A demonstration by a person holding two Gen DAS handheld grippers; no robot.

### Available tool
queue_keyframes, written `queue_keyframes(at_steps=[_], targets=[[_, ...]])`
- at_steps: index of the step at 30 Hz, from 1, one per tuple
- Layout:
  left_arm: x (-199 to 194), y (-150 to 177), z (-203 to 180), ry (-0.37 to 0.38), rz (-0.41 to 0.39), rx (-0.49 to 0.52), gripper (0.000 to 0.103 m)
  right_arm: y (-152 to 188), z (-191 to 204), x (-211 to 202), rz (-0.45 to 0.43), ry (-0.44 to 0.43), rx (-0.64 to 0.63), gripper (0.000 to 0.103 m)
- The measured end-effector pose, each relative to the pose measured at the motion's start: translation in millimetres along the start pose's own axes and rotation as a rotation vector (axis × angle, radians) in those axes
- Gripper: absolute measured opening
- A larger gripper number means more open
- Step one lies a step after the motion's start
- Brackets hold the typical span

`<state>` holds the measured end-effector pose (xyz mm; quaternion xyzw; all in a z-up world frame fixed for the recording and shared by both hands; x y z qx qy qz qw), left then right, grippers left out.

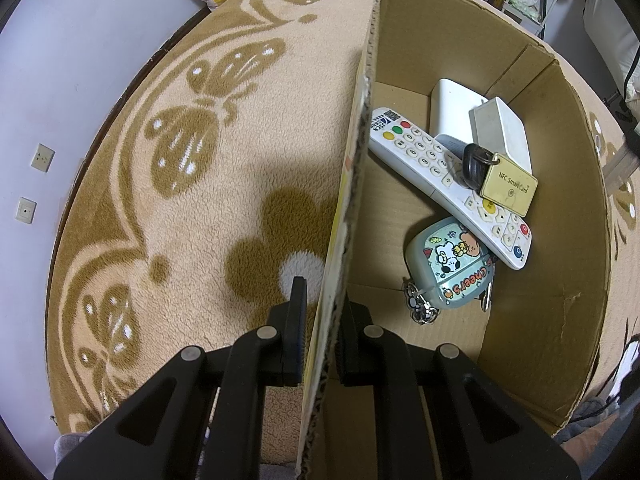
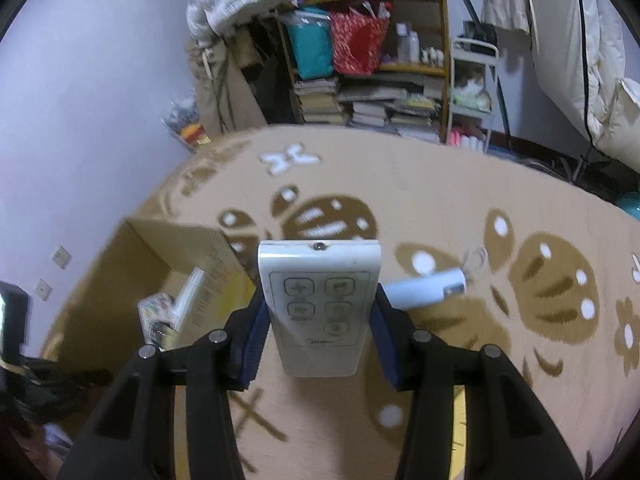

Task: Organize rigid objects
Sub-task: 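Lift the Midea remote with the right gripper and drop it into the box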

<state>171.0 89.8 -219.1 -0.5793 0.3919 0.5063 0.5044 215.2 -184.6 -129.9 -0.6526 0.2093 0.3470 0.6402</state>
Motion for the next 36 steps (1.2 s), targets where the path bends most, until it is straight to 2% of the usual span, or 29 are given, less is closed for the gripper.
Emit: queue_keyframes(at_steps=[8, 14, 21, 24, 36], targets=[[0, 0, 0, 0.002, 0.001, -0.002, 0.012, -30, 36, -18, -0.084, -0.071, -0.048, 0.051], [0, 0, 0, 0.006, 0.003, -0.005, 0.012, -40, 59, -17, -0.105, -0.143, -0.041, 0.051], [0, 0, 0, 0.009, 0.003, -0.007, 0.012, -33, 93, -8, -0.072, -0.22, -0.069, 0.051], [1, 0, 0, 0.018, 0.006, -0.012, 0.012, -23, 106, 3, -0.023, -0.272, -0.07, 0.051], [1, -1, 1, 0.03, 0.009, -0.02, 0.012, 7, 115, 43, 0.098, -0.217, -0.106, 0.051]])
Point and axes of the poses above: each gripper's, at about its wrist camera, not at the fingertips, and x roughly the way its jaws point, z to its left, y to its underside, the point moved 8 cm from there along x, roughly the way its jaws point, and after that the axes turned 9 degrees about -x, right-handed, at the moved point
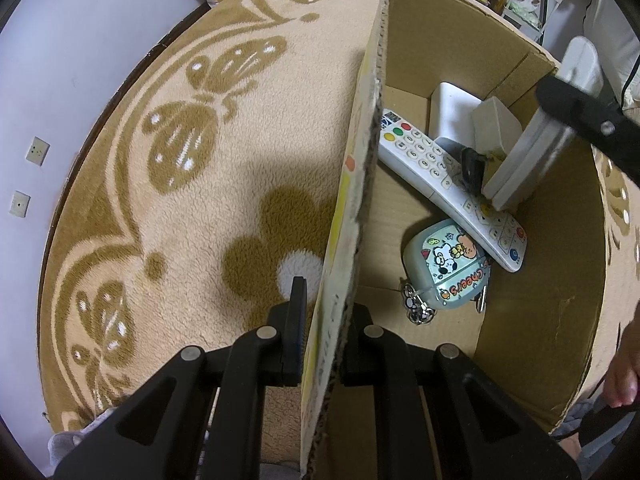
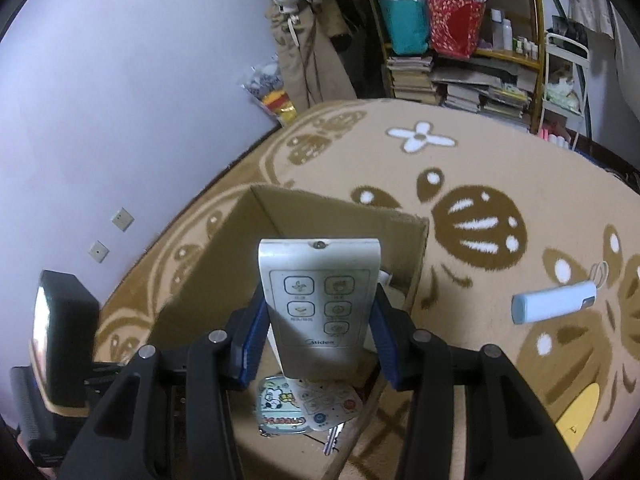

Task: Organize rigid objects
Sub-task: 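Lift the Midea remote with the right gripper and drop it into the box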

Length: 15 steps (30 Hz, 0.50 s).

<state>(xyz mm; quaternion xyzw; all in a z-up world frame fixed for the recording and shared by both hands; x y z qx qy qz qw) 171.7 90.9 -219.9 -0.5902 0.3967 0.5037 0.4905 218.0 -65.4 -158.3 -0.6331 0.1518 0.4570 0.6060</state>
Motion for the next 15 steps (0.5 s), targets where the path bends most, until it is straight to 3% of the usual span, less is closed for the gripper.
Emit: queue_keyframes(at_steps=[8, 15], targets=[[-1, 0, 0, 0.005, 0.001, -0.002, 0.012, -1, 3, 15, 0.015, 0.065, -0.05, 0.051], [-1, 1, 0, 0.007, 0.002, -0.004, 0.012, -4, 1, 9, -0.001, 0.039, -0.012, 0.055]])
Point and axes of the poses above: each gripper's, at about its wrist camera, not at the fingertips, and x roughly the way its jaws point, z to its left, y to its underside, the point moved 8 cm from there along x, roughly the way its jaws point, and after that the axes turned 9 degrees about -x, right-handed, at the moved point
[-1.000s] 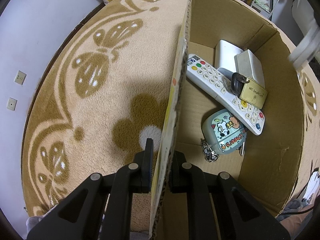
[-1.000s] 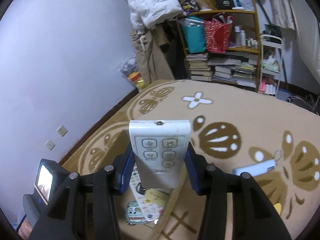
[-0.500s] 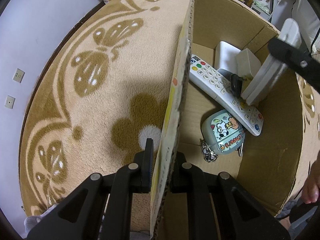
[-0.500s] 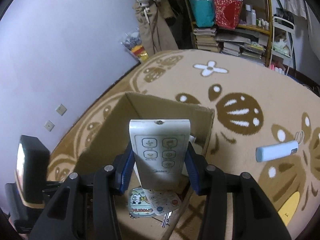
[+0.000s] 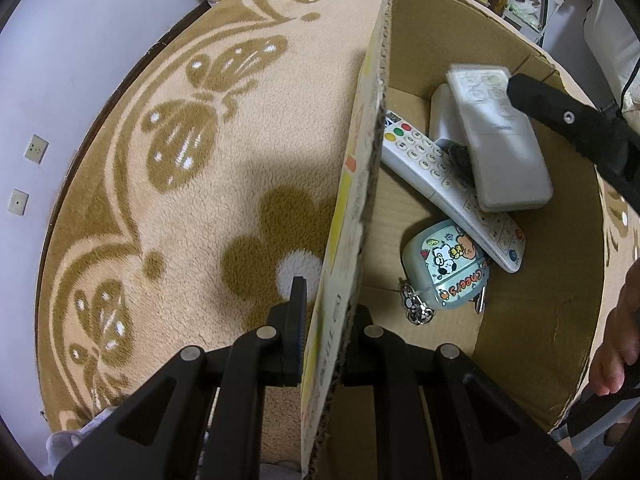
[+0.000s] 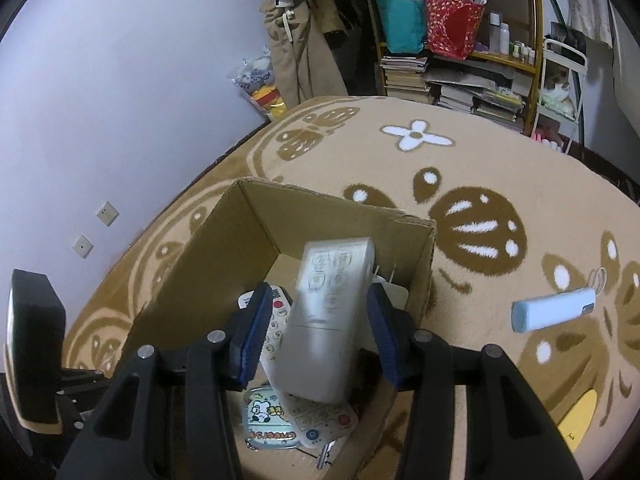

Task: Organize rigid objects
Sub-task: 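Lift the Midea remote with the right gripper and drop it into the box, then move the right gripper back and grasp the yellow oval pad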

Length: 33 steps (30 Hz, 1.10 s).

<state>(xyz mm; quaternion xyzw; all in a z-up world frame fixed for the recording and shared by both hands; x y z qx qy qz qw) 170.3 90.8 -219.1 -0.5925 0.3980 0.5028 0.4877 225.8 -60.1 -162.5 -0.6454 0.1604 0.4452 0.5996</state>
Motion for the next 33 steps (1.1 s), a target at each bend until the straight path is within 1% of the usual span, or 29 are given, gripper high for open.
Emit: queue_keyframes(at_steps=[1, 3, 4, 10, 11, 12, 14, 17, 21, 25, 27, 29, 33], targets=[[0, 0, 0, 0.0, 0.001, 0.0, 0.012, -1, 0, -3, -0.007, -0.002, 0.001, 0.057], [0, 0, 0, 0.0, 0.0, -0.001, 0.013, -3, -1, -7, -0.018, 0.005, 0.005, 0.07], [0, 0, 0, -0.001, -0.001, -0.001, 0.013, -5, -2, -10, -0.029, 0.009, 0.007, 0.072], [0, 0, 0, -0.009, -0.002, 0.005, 0.013, -7, -2, -28, -0.052, 0.009, -0.001, 0.073], [0, 0, 1, -0.007, -0.002, 0.004, 0.013, -7, -3, -30, -0.053, 0.009, 0.001, 0.075], [0, 0, 1, -0.007, -0.001, 0.002, 0.013, -6, -5, -32, -0.053, 0.015, 0.004, 0.082], [-1, 0, 1, -0.008, -0.003, 0.002, 0.013, -4, -10, -37, -0.06, 0.036, 0.008, 0.091], [-2, 1, 1, -0.012, -0.004, 0.006, 0.013, 3, -24, -42, -0.048, 0.08, 0.022, 0.092], [-2, 1, 0, -0.011, -0.003, 0.004, 0.013, 13, -45, -50, -0.028, 0.108, 0.06, 0.092], [-2, 1, 1, -0.012, -0.004, 0.006, 0.013, 29, -73, -68, -0.043, 0.177, 0.102, 0.093], [-3, 1, 0, -0.012, -0.004, 0.004, 0.013, 38, -87, -76, -0.048, 0.212, 0.127, 0.099], [-3, 1, 1, -0.013, -0.004, 0.005, 0.013, 49, -104, -84, -0.044, 0.247, 0.165, 0.099], [-3, 1, 1, -0.015, -0.005, 0.006, 0.013, 68, -126, -93, -0.038, 0.278, 0.226, 0.099]])
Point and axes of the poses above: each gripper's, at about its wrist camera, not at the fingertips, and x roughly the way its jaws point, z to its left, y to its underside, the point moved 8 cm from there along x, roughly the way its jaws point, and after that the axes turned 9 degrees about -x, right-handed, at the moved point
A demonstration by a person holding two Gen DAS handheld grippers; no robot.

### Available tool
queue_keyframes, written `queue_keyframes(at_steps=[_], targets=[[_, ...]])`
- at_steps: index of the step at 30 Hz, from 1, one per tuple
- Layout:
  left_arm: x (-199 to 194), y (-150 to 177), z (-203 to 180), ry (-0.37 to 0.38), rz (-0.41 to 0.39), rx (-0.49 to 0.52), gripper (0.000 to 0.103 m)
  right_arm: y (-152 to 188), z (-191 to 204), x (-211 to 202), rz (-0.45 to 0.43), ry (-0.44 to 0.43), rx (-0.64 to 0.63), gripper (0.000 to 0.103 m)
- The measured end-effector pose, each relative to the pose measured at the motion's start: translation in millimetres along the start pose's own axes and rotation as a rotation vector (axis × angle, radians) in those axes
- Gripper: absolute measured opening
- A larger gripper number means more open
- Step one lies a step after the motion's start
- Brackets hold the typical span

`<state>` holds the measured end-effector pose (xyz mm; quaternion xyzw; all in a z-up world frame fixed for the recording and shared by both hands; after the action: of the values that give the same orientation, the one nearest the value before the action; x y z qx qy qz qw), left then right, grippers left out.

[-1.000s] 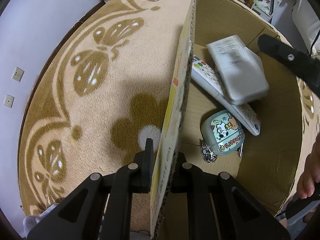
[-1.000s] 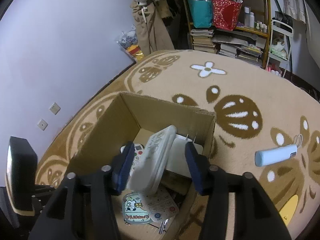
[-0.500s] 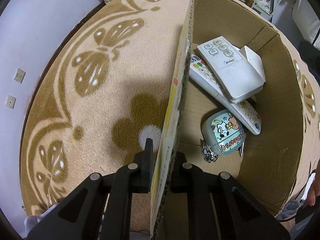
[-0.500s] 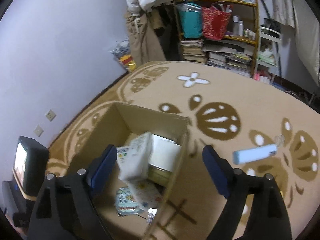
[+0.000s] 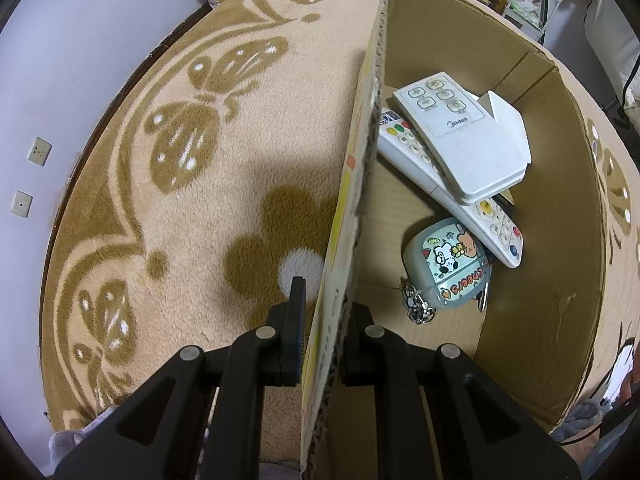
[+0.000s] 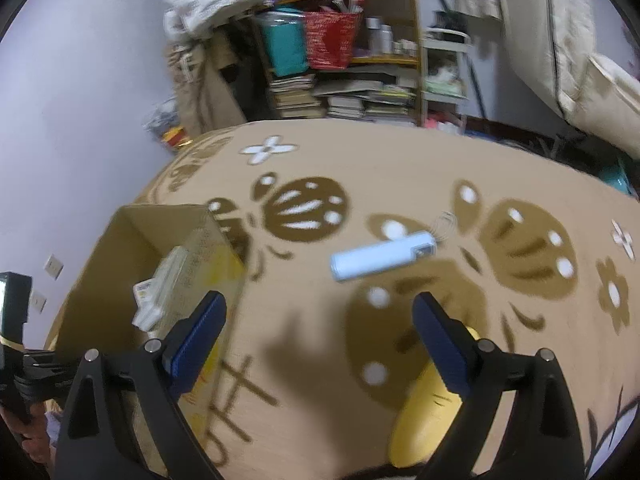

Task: Organize rigid objects
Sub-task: 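Move the right gripper back and grasp the yellow oval pad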

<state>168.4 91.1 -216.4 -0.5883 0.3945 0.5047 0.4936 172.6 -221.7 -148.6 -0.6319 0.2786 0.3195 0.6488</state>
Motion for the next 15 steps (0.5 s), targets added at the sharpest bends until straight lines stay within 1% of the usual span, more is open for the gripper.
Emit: queue_keyframes(at_steps=[7, 15], targets=[[0, 1, 0, 0.002, 0.0, 0.0, 0.013, 33, -40, 17, 0.067, 0.091, 0.041, 0.099], [-1, 2, 0, -0.003, -0.001, 0.002, 0.013, 71, -64, 35, 0.156, 0.165, 0.059, 0.099]])
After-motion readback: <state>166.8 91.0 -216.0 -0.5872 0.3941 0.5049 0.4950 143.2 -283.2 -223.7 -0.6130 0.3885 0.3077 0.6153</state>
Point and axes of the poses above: each gripper's, at about its wrist camera, not at the fingertips, and x roughly the way its jaws point, z to its left, y to its underside, the point moved 8 cm from there along x, roughly the way its jaws point, and after that the axes turned 9 degrees about -x, right-handed, at the moved point
